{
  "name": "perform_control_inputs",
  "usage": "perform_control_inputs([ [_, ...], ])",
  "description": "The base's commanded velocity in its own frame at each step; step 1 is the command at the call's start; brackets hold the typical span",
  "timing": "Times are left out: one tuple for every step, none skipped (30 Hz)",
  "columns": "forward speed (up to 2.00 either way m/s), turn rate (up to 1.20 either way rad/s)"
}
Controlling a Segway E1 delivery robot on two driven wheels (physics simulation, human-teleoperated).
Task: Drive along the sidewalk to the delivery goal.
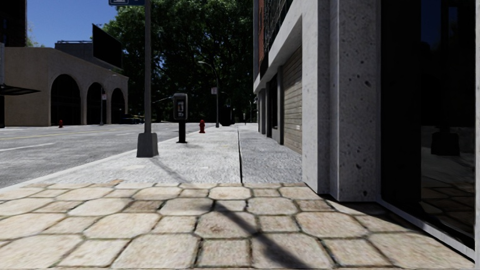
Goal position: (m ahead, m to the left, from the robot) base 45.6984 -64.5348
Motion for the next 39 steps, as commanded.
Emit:
perform_control_inputs([
  [2.00, 0.00],
  [2.00, 0.00],
  [2.00, 0.00],
  [2.00, 0.00],
  [2.00, 0.00],
  [2.00, 0.00],
  [2.00, 0.00],
  [2.00, 0.00],
  [2.00, 0.00],
  [2.00, 0.00],
  [2.00, 0.00],
  [2.00, 0.00],
  [2.00, 0.00],
  [2.00, 0.00],
  [2.00, 0.00],
  [2.00, 0.00],
  [2.00, 0.00],
  [2.00, 0.00],
  [2.00, 0.00],
  [2.00, 0.00],
  [2.00, 0.00],
  [2.00, 0.00],
  [2.00, 0.00],
  [2.00, 0.00],
  [2.00, 0.00],
  [2.00, 0.00],
  [2.00, 0.00],
  [2.00, 0.00],
  [2.00, 0.00],
  [2.00, 0.00],
  [2.00, 0.00],
  [2.00, 0.00],
  [2.00, 0.00],
  [2.00, 0.00],
  [2.00, 0.00],
  [2.00, 0.00],
  [2.00, 0.00],
  [2.00, 0.00],
  [2.00, 0.00],
])
